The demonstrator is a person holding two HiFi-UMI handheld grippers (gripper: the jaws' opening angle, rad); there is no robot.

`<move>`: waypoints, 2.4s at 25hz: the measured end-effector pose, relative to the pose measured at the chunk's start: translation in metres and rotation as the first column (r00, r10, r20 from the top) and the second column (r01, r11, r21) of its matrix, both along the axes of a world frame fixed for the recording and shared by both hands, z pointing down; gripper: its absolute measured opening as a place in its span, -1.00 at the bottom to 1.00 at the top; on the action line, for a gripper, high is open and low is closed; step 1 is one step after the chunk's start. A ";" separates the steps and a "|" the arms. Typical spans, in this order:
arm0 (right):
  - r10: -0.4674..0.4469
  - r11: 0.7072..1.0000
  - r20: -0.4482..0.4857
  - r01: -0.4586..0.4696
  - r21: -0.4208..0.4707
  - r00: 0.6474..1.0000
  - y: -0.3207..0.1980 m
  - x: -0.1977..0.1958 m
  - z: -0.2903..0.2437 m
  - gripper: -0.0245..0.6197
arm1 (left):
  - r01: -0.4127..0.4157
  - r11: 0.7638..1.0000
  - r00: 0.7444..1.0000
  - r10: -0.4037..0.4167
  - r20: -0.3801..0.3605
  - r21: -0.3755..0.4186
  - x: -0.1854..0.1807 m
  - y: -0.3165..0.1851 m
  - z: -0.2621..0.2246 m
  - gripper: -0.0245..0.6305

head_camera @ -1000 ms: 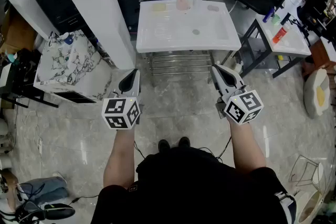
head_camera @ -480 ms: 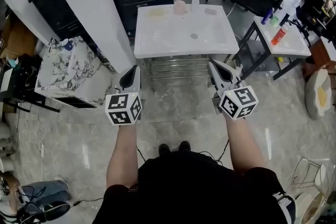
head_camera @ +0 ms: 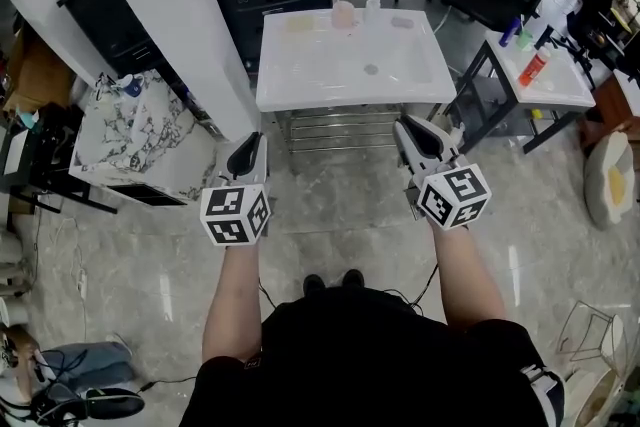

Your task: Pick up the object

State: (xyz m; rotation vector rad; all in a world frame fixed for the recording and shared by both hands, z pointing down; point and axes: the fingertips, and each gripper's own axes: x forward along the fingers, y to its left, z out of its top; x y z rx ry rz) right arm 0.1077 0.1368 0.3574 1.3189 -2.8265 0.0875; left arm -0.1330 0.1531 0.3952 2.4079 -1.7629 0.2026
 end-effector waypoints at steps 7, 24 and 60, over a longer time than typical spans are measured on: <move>0.002 1.000 -0.010 -0.002 -0.013 1.000 0.001 0.008 0.004 -0.46 | -0.006 1.000 1.000 0.006 -0.019 -0.002 -0.002 0.005 -0.002 -0.44; 0.016 0.999 0.021 -0.015 -0.046 1.000 0.006 0.057 0.013 0.04 | -0.015 1.000 1.000 0.014 -0.017 -0.018 0.038 0.006 0.000 0.06; 0.059 0.985 -0.027 -0.062 -0.162 0.998 -0.265 -0.047 0.048 0.04 | -0.117 0.989 0.992 0.113 -0.051 -0.089 -0.065 -0.281 0.045 0.07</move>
